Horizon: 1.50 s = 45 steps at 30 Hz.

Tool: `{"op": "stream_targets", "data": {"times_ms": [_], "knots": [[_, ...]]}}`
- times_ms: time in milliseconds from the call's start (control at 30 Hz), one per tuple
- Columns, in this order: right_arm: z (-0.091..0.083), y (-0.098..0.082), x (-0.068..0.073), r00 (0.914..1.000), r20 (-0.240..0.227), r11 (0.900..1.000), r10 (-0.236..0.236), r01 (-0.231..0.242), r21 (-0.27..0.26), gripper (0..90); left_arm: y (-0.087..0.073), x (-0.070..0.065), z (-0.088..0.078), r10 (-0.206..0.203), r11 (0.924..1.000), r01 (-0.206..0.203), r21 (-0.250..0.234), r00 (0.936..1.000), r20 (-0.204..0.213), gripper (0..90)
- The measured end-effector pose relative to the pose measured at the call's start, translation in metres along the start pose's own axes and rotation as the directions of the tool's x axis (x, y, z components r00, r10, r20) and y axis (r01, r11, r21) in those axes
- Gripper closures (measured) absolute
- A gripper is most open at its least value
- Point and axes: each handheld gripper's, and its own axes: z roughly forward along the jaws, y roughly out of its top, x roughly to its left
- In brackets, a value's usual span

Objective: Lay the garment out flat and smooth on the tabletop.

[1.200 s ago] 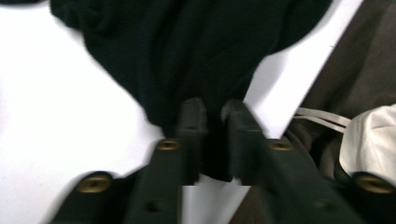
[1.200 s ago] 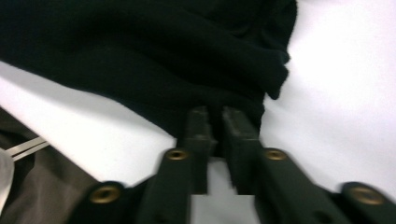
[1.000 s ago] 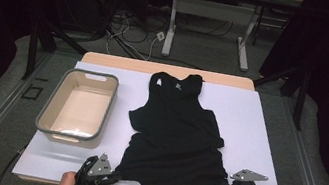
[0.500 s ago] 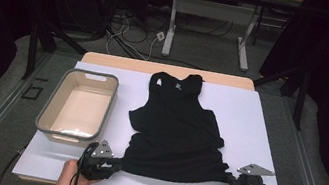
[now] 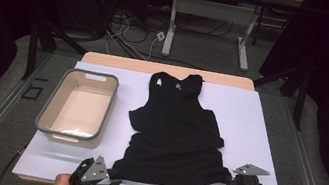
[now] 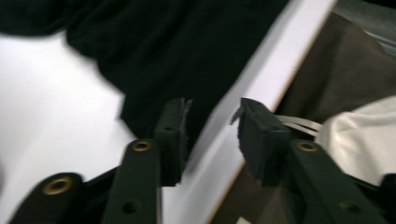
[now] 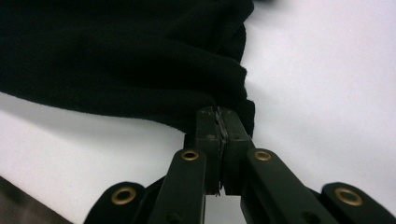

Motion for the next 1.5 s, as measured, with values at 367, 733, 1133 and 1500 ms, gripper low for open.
{"op": "stream_targets", "data": {"times_ms": [367,733,1133,1500], "knots": [[0.0,0.0,0.001,0.9998,-0.005,1.0,0.019,-0.019,0.002,89.0,0.0,0.011,0.031,-0.014,0.9983,0.016,0.056,0.9993,-0.034,64.5],[-0.003,0.002,0.001,1.0,-0.003,1.0,0.005,-0.005,-0.005,89.1,0.001,0.018,0.036,0.0,0.9994,0.003,0.034,0.9963,-0.086,86.8],[-0.051,0.002,0.007,0.9999,0.016,0.997,0.006,-0.004,-0.078,89.2,-0.001,0.014,0.001,-0.044,0.9979,0.042,-0.049,0.998,-0.045,89.3],[-0.047,-0.004,0.007,0.9998,0.018,1.0,0.004,-0.003,-0.019,88.9,-0.005,0.008,0.006,-0.05,0.9987,0.05,-0.003,0.9986,-0.015,88.6]]}}
